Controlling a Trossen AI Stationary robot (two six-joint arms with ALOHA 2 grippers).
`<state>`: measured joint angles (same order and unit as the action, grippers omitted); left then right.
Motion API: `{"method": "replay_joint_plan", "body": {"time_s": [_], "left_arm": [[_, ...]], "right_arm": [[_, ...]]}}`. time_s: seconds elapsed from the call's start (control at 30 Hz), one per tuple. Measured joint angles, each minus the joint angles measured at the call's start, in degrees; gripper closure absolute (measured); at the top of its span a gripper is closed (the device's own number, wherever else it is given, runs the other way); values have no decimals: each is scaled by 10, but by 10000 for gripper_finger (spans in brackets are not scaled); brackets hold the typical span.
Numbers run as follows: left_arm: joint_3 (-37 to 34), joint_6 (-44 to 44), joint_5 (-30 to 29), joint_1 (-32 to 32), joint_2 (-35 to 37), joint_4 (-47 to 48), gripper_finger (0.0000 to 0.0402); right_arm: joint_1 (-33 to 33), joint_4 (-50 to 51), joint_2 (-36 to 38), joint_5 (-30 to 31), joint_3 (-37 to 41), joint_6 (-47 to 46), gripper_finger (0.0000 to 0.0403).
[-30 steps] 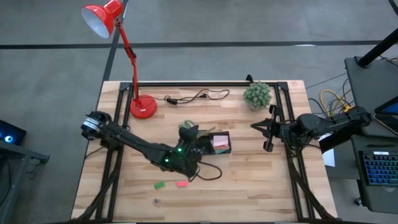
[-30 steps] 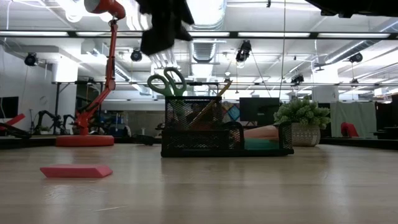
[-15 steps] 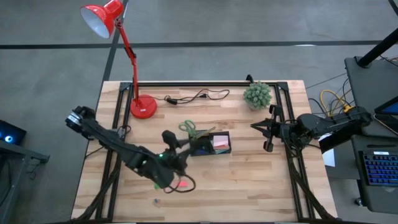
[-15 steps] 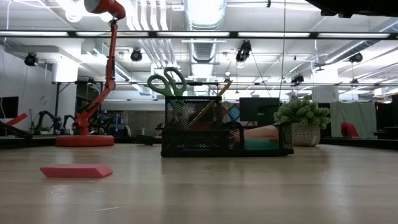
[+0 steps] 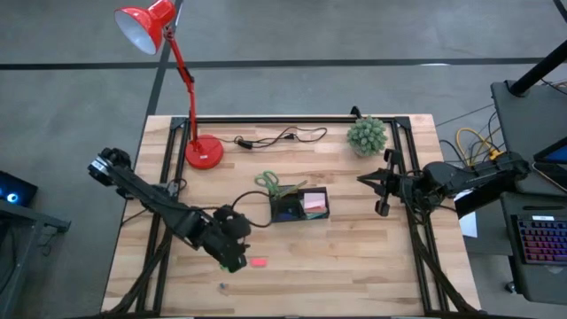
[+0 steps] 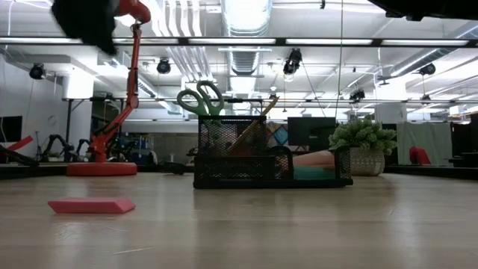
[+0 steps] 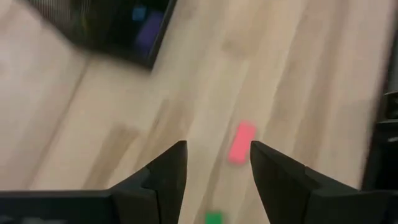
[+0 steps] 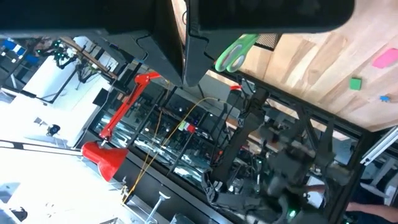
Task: Pick and place office supplies into organizer
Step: Put the green eraser into the black desk organizer
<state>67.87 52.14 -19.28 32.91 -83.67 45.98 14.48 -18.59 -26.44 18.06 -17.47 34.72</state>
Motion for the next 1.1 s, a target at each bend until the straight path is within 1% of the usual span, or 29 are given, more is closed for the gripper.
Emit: {"method": "replay_joint_plan", "body": {"time_s": [0.07, 0.23, 0.3, 0.5, 0.83, 1.1], "left_arm": [[-15, 33, 14, 3, -10, 9, 240], [-31, 108, 105, 10, -52, 31, 240], [-34, 119, 139, 14, -72, 25, 240], [-39, 120, 207, 17, -129, 29, 240], [-40, 120, 211, 31, -170, 25, 240], [-45, 120, 205, 32, -175, 21, 240]], "right_arm": [[0, 0, 0, 0, 0, 3, 394], [0, -4, 0, 0, 0, 4, 394], [0, -4, 0, 0, 0, 5, 394], [0, -5, 0, 0, 0, 20, 394], [0, -14, 0, 0, 0, 29, 394], [0, -15, 0, 0, 0, 29, 394]]}}
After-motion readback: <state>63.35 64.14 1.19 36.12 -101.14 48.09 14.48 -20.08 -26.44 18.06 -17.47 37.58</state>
